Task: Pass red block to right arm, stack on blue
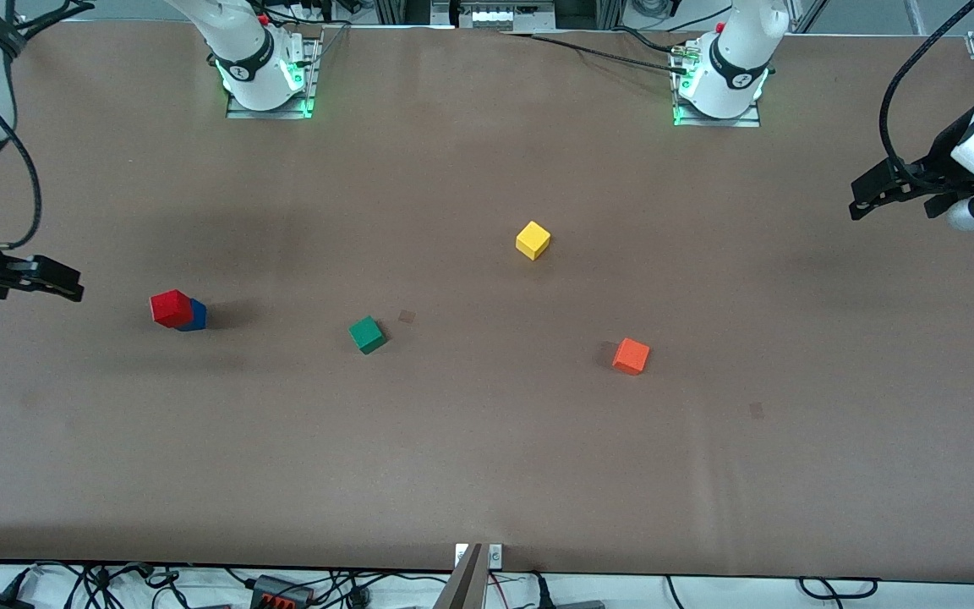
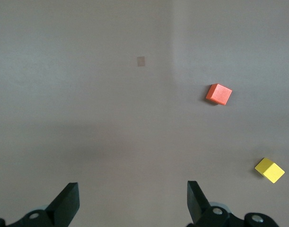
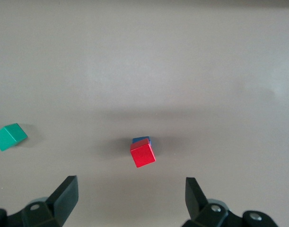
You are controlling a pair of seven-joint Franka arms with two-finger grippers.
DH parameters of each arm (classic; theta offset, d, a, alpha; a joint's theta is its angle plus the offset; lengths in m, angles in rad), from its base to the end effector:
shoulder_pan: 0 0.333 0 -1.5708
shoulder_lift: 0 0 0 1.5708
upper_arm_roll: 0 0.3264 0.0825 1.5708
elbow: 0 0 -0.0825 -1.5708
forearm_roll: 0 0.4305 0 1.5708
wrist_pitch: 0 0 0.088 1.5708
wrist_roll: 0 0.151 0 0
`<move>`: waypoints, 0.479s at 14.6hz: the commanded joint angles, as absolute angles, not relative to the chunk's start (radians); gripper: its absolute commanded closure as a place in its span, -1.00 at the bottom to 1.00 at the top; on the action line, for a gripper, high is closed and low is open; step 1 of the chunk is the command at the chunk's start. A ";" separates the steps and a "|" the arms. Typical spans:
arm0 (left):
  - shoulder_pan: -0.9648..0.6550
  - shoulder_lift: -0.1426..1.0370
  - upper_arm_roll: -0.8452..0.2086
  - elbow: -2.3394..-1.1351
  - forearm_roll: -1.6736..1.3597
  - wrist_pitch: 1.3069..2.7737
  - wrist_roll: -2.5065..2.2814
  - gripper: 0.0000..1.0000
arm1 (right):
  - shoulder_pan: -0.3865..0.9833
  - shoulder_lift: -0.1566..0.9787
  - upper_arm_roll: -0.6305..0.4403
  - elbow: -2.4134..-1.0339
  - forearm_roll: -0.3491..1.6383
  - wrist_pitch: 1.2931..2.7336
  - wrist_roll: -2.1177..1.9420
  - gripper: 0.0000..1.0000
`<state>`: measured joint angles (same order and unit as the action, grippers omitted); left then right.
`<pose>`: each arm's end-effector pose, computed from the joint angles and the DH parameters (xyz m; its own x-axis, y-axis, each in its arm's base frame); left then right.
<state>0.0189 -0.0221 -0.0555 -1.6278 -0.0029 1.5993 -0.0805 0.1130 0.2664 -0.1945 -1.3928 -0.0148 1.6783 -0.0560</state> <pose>0.5950 -0.0225 0.5770 0.9990 0.0440 -0.0065 0.0440 -0.9990 0.0011 0.6902 -0.0440 0.5242 0.9997 -0.0161 0.0201 -0.0174 -0.9976 0.0668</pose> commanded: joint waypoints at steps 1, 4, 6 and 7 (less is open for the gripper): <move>0.018 -0.006 -0.060 -1.595 0.005 1.583 -0.090 -1.00 | 0.107 0.213 -0.196 -1.385 0.002 1.616 -0.043 -1.00; 0.018 -0.006 -0.060 -1.595 0.005 1.583 -0.091 -1.00 | 0.114 0.180 -0.198 -1.388 0.002 1.546 -0.029 -1.00; 0.018 -0.006 -0.060 -1.595 0.005 1.583 -0.091 -1.00 | 0.068 0.167 -0.169 -1.405 0.003 1.558 -0.026 -1.00; 0.018 -0.006 -0.060 -1.595 0.005 1.583 -0.089 -1.00 | 0.011 0.166 -0.105 -1.404 0.002 1.560 -0.026 -1.00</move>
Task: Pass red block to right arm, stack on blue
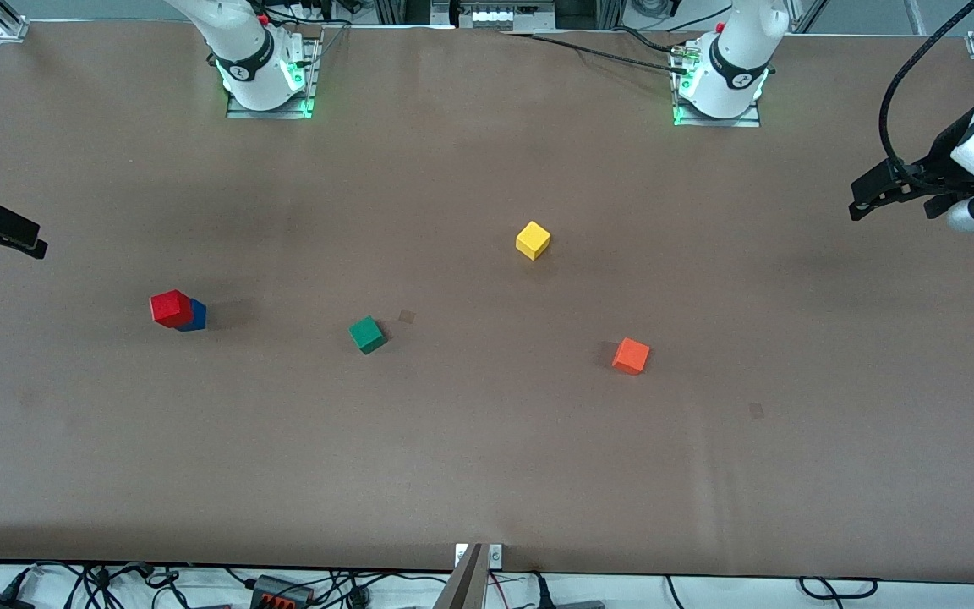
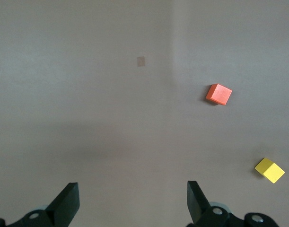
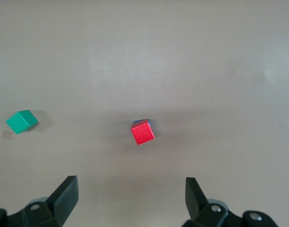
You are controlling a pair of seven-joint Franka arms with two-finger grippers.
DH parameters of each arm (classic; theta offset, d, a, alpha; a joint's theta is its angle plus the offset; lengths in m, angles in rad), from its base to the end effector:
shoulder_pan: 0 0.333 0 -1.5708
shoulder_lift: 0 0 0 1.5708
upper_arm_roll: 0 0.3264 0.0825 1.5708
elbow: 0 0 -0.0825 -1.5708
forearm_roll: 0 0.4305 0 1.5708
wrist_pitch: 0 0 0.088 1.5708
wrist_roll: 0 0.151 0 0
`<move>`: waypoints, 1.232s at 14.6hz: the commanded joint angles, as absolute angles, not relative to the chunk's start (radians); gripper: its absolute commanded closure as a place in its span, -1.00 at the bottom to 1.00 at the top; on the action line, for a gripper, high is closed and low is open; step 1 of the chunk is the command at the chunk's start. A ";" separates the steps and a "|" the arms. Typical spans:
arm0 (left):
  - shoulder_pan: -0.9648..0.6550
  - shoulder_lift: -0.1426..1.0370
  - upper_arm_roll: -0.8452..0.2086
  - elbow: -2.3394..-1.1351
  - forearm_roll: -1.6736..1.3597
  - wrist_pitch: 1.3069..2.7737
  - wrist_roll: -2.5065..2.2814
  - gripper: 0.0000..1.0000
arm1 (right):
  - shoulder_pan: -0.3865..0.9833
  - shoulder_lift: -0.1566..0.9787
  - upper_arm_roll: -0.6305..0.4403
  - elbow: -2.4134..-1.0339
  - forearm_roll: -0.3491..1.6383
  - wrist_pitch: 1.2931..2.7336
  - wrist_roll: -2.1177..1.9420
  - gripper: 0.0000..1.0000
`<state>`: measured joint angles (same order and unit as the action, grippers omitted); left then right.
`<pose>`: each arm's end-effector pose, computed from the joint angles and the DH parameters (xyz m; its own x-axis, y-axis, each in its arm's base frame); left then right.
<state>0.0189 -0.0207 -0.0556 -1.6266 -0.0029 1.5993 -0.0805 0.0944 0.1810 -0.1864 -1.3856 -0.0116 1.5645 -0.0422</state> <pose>0.5954 -0.0226 0.5768 0.9990 0.0439 -0.0068 0.0439 -0.9990 0.0012 0.6550 -0.0521 0.5743 0.9989 -0.0469 -0.0009 -0.0468 -0.9979 0.0449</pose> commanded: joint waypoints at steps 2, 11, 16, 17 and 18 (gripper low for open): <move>0.018 -0.006 -0.060 -1.595 0.005 1.583 -0.089 -1.00 | -0.047 0.152 -0.046 -1.410 -0.002 1.565 -0.026 -1.00; 0.018 -0.006 -0.058 -1.595 0.003 1.582 -0.089 -1.00 | -0.032 0.042 -0.046 -1.589 -0.015 1.632 -0.008 -1.00; 0.018 -0.006 -0.058 -1.594 0.003 1.582 -0.089 -1.00 | -0.032 -0.066 -0.044 -1.740 -0.031 1.689 -0.024 -1.00; 0.018 -0.006 -0.058 -1.595 0.003 1.582 -0.090 -1.00 | -0.031 -0.066 -0.044 -1.738 -0.043 1.683 -0.025 -1.00; 0.018 -0.006 -0.057 -1.595 0.003 1.582 -0.091 -1.00 | -0.025 -0.063 -0.043 -1.735 -0.052 1.686 -0.025 -1.00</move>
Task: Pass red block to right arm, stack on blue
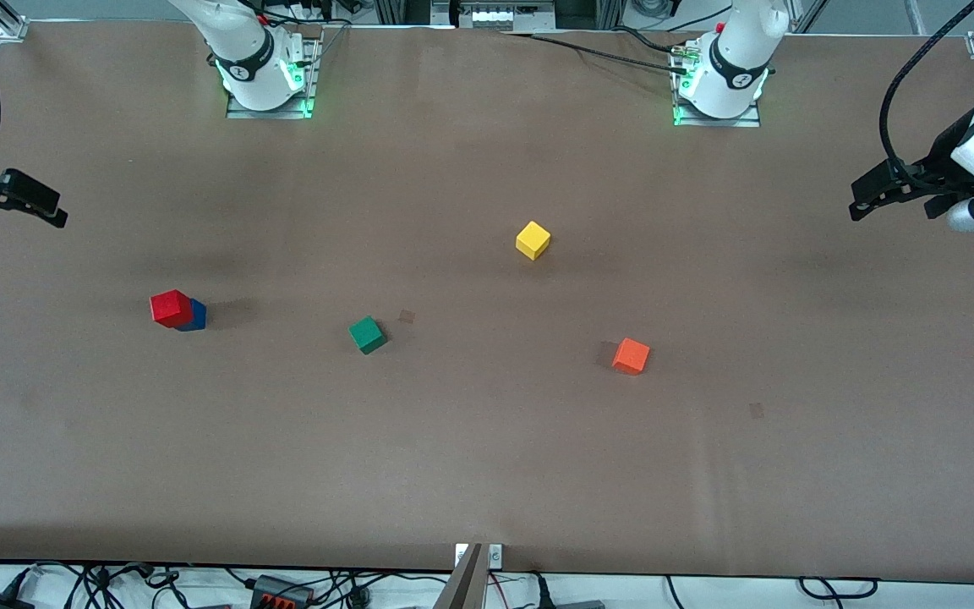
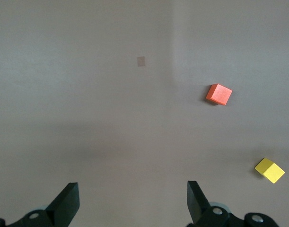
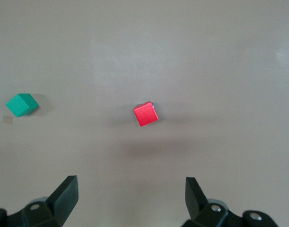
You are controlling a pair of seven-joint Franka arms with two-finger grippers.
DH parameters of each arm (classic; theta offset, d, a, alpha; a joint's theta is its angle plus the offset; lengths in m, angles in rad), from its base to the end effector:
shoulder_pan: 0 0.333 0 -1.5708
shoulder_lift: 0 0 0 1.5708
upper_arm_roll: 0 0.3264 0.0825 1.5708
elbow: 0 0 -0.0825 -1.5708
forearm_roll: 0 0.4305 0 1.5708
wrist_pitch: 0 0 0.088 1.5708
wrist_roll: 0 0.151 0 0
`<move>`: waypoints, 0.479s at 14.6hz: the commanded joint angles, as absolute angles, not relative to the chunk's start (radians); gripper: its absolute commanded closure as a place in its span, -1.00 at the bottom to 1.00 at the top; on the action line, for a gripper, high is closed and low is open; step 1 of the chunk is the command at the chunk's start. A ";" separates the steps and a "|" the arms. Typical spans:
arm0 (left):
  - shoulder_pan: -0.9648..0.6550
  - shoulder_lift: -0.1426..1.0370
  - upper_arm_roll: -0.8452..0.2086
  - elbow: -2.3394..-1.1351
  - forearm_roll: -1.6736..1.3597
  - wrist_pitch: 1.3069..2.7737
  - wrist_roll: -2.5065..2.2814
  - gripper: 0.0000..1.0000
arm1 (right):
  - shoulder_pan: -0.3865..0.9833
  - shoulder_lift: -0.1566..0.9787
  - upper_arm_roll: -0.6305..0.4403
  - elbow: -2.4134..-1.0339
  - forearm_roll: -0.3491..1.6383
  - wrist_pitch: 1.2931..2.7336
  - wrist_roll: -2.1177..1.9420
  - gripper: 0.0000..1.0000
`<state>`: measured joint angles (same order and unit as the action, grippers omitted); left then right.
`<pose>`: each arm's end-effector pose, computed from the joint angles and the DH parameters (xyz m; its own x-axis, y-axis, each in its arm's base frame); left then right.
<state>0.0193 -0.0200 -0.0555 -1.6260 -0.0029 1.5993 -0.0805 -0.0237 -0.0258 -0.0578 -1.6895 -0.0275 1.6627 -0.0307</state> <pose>0.5957 -0.0223 0.5767 0.9990 0.0444 -0.0069 0.0444 -0.9990 0.0012 0.5959 -0.0529 0.5526 0.9988 -0.0482 -0.0019 -0.0482 -0.9985 0.0258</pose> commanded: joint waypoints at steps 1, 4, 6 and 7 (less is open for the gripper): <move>0.018 -0.006 -0.057 -1.595 0.003 1.582 -0.089 -1.00 | -0.017 -0.058 -0.043 -1.729 -0.061 1.684 -0.023 -1.00; 0.018 -0.006 -0.058 -1.595 0.003 1.582 -0.090 -1.00 | -0.008 -0.054 -0.043 -1.723 -0.064 1.684 -0.023 -1.00; 0.020 -0.006 -0.057 -1.595 0.003 1.582 -0.089 -1.00 | -0.008 -0.032 -0.044 -1.697 -0.064 1.683 -0.015 -1.00; 0.020 -0.006 -0.057 -1.595 0.003 1.582 -0.089 -1.00 | -0.008 -0.031 -0.044 -1.694 -0.061 1.683 -0.012 -1.00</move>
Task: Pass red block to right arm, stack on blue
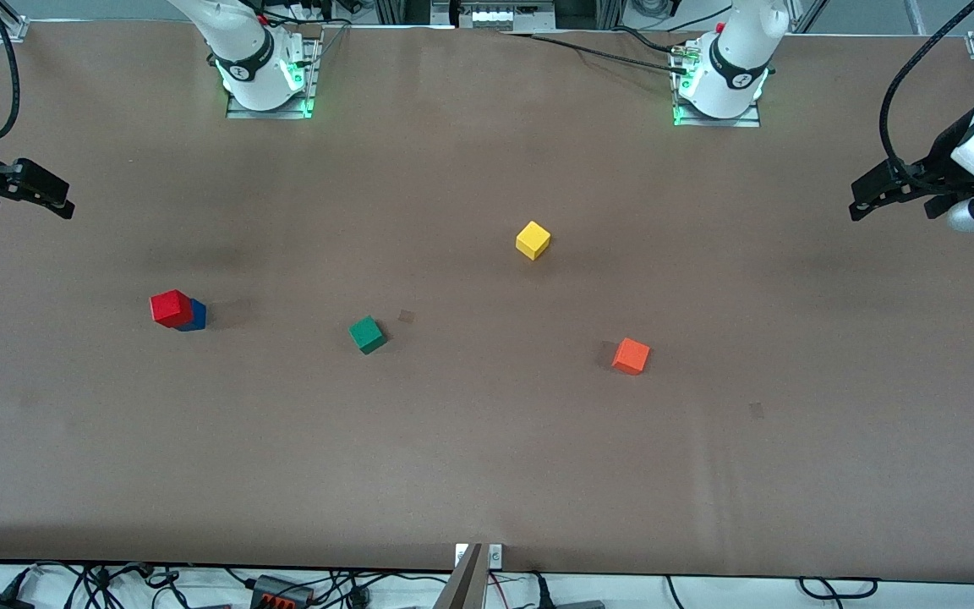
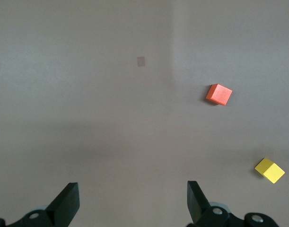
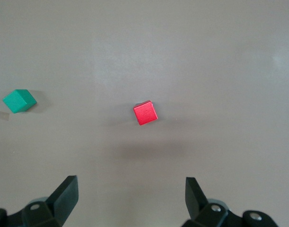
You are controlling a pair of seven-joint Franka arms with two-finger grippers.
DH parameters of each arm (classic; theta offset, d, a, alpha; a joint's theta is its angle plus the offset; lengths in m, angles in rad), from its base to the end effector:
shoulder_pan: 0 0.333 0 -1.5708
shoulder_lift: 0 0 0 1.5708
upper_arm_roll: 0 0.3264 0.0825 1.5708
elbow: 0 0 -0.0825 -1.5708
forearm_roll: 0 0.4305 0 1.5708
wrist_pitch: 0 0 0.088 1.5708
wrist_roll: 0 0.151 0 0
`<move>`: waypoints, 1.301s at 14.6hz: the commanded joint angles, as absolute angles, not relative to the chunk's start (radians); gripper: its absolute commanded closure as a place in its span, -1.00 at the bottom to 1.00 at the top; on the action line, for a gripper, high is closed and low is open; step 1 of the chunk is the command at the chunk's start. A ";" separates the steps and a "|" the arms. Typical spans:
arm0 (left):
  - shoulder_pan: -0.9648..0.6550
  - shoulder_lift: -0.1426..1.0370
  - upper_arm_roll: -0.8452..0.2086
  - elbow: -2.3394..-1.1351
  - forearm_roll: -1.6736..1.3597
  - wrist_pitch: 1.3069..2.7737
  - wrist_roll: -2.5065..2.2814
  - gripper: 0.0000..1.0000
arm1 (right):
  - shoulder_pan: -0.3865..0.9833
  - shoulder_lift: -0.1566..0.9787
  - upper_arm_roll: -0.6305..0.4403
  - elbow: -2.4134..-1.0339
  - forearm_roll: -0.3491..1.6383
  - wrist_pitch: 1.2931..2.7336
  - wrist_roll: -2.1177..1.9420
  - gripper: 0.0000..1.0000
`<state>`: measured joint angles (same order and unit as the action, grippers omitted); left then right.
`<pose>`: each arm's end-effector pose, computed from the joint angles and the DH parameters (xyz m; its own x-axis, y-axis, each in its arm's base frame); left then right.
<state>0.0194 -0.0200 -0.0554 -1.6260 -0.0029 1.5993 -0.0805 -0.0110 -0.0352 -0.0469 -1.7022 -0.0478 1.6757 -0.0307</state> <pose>0.5957 -0.0221 0.5767 0.9990 0.0446 -0.0069 0.0446 -0.9990 0.0012 0.5953 -0.0416 0.5528 0.9997 -0.0222 0.0071 -0.0225 -0.9987 0.0461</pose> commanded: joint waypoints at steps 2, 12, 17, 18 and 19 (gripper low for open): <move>0.020 -0.006 -0.057 -1.595 0.003 1.582 -0.089 -1.00 | -0.011 -0.031 -0.046 -1.694 -0.049 1.683 -0.005 -1.00; 0.021 -0.006 -0.057 -1.595 0.002 1.582 -0.089 -1.00 | -0.008 -0.044 -0.046 -1.697 -0.051 1.683 -0.006 -1.00; 0.023 -0.008 -0.057 -1.595 0.002 1.582 -0.089 -1.00 | -0.009 -0.040 -0.044 -1.698 -0.048 1.683 -0.005 -1.00; 0.023 -0.006 -0.057 -1.595 0.002 1.582 -0.089 -1.00 | -0.009 -0.040 -0.046 -1.700 -0.048 1.683 -0.005 -1.00; 0.023 -0.006 -0.057 -1.595 0.002 1.582 -0.089 -1.00 | -0.009 -0.040 -0.046 -1.700 -0.048 1.686 -0.006 -1.00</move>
<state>0.0213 -0.0199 -0.0551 -1.6259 -0.0029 1.5993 -0.0805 -0.0108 -0.0354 -0.0470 -1.6992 -0.0475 1.6809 -0.0248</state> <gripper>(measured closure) 0.000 0.000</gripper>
